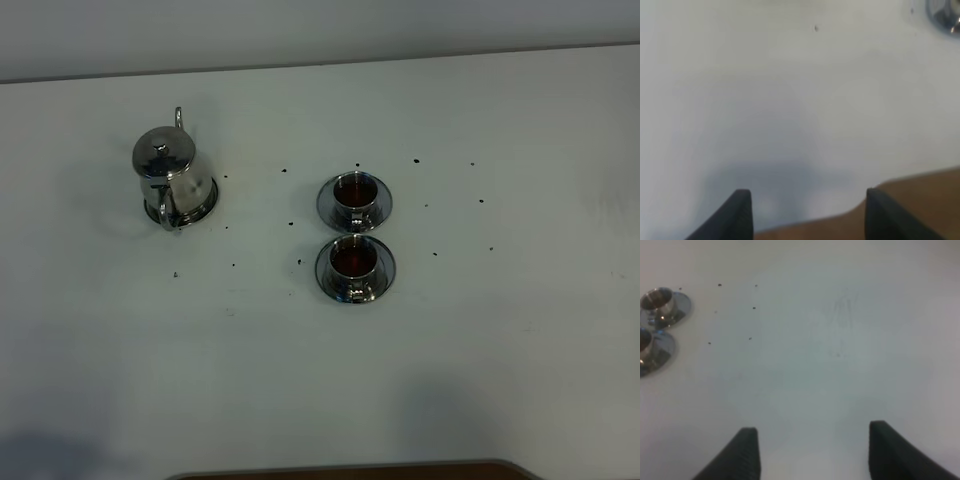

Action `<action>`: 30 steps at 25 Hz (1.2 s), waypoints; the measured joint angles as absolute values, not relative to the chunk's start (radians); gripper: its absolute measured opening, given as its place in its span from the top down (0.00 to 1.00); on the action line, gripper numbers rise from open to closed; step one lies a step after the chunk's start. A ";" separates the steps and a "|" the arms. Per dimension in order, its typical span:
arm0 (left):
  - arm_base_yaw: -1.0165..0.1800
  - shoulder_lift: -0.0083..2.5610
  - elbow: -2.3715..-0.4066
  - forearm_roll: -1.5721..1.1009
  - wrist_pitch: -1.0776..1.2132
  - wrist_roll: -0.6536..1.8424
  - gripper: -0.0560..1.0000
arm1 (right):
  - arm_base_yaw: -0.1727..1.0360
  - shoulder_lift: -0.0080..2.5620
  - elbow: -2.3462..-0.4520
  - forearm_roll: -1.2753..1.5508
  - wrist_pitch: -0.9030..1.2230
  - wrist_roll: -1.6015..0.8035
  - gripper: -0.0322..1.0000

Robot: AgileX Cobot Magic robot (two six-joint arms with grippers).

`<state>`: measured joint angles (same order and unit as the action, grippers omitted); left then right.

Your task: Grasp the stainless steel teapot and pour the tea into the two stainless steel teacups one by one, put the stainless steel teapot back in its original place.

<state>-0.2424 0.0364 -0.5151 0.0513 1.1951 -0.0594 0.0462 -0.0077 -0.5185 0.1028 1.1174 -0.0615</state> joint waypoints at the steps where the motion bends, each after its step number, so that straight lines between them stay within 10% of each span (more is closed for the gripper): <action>1: -0.242 0.026 -0.515 0.055 1.195 -0.060 0.43 | 0.046 -0.008 -0.518 0.103 1.117 -0.061 0.50; 30: -0.122 0.008 -0.456 0.031 1.067 -0.081 0.43 | 0.046 -0.008 -0.518 0.103 1.117 -0.061 0.50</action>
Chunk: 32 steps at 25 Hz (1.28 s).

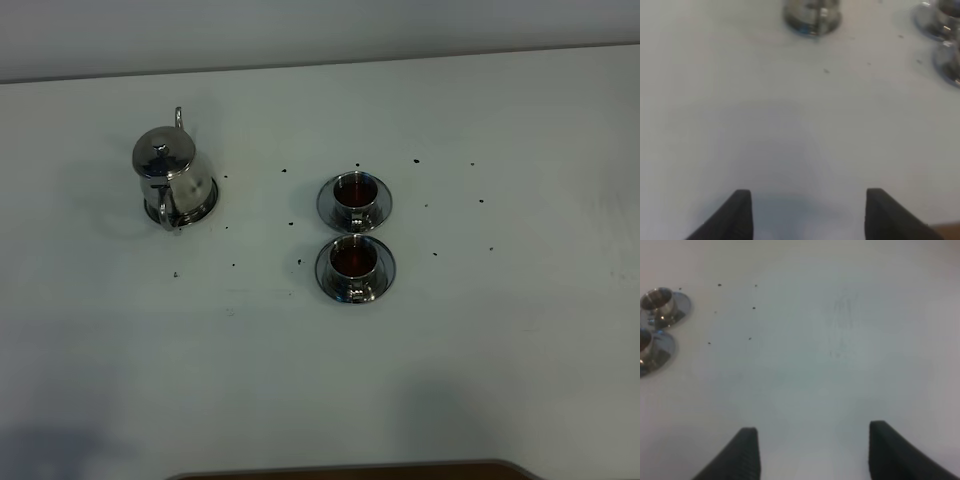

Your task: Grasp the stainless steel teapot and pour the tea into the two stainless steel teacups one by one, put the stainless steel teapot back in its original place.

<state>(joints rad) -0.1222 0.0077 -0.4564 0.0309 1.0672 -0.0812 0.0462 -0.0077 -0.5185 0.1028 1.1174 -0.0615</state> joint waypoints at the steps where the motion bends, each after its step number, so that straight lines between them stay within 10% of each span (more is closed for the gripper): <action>1: -0.089 0.008 -0.456 0.026 1.067 -0.076 0.43 | 0.046 -0.008 -0.518 0.103 1.117 -0.061 0.50; 32: -0.003 -0.004 -0.456 -0.018 1.066 -0.025 0.43 | 0.046 -0.008 -0.518 0.103 1.117 -0.061 0.50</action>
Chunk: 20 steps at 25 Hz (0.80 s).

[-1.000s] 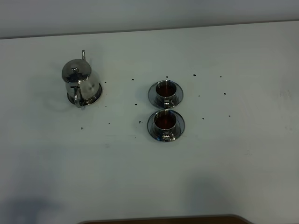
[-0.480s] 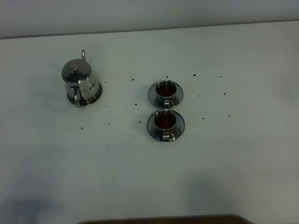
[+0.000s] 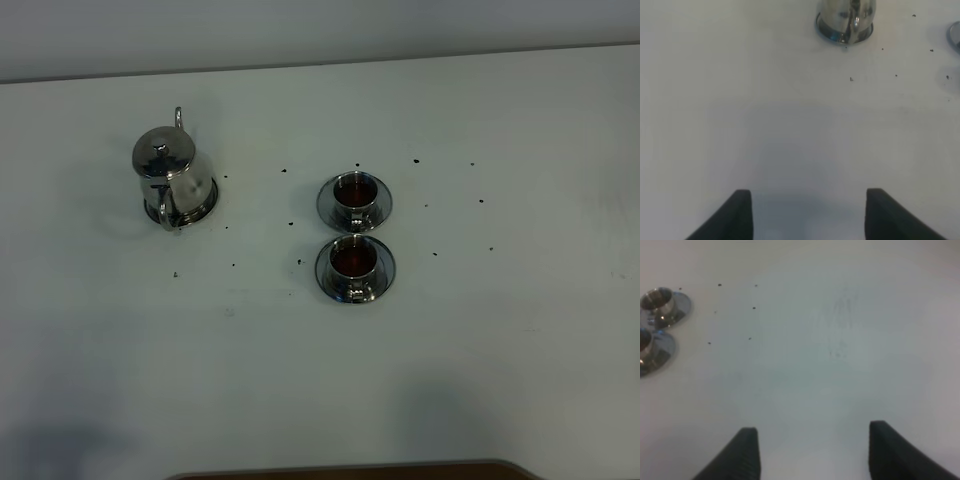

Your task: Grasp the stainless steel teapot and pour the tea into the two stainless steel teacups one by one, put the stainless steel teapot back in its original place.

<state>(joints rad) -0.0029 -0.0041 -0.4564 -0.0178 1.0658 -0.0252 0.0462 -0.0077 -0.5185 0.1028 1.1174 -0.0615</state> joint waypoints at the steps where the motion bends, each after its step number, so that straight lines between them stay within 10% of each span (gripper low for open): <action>1: -0.003 -0.004 -0.456 -0.018 1.066 -0.025 0.43 | 0.046 -0.008 -0.518 0.103 1.117 -0.061 0.50; 20: -0.003 -0.004 -0.456 -0.018 1.066 -0.025 0.43 | 0.046 -0.008 -0.518 0.103 1.117 -0.061 0.50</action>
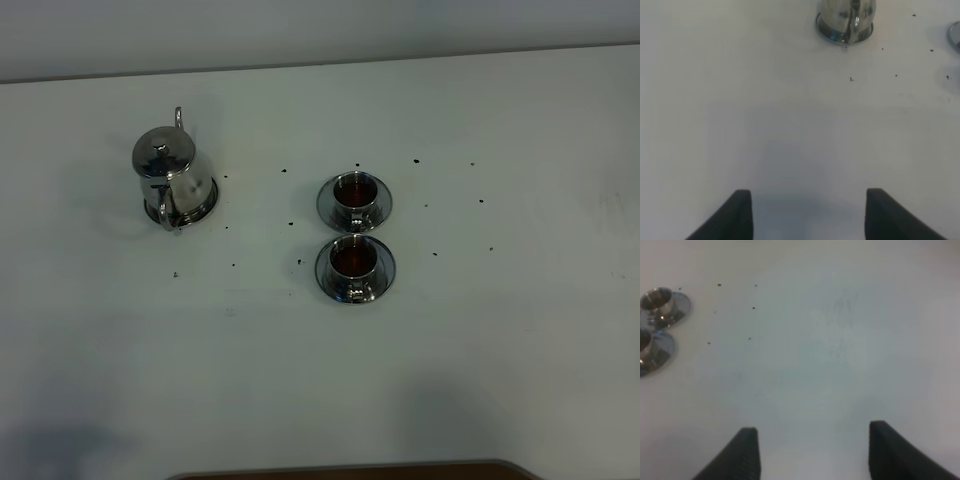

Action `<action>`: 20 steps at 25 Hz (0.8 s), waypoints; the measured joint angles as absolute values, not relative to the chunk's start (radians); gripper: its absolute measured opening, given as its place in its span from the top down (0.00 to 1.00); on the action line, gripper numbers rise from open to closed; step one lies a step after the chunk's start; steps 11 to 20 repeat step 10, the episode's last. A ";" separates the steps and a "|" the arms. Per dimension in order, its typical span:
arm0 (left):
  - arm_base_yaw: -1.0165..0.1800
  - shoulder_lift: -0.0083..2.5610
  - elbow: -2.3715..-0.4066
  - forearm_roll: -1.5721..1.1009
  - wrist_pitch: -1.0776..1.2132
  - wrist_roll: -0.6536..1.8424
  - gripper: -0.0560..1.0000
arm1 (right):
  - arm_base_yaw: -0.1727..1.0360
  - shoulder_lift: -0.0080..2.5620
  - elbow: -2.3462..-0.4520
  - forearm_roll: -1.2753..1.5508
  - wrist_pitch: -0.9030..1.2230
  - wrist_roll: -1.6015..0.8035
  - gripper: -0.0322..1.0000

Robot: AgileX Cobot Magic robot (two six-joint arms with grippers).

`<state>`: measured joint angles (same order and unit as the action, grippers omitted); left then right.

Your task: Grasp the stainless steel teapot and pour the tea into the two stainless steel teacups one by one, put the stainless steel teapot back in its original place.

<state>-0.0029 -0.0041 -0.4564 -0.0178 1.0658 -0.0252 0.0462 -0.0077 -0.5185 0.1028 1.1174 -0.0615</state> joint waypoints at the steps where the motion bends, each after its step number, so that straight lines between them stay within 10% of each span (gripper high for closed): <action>1: -0.003 -0.004 -0.456 -0.018 1.066 -0.025 0.43 | 0.046 -0.008 -0.518 0.103 1.117 -0.061 0.50; 20: -0.003 -0.004 -0.456 -0.018 1.066 -0.025 0.43 | 0.046 -0.008 -0.518 0.103 1.117 -0.061 0.50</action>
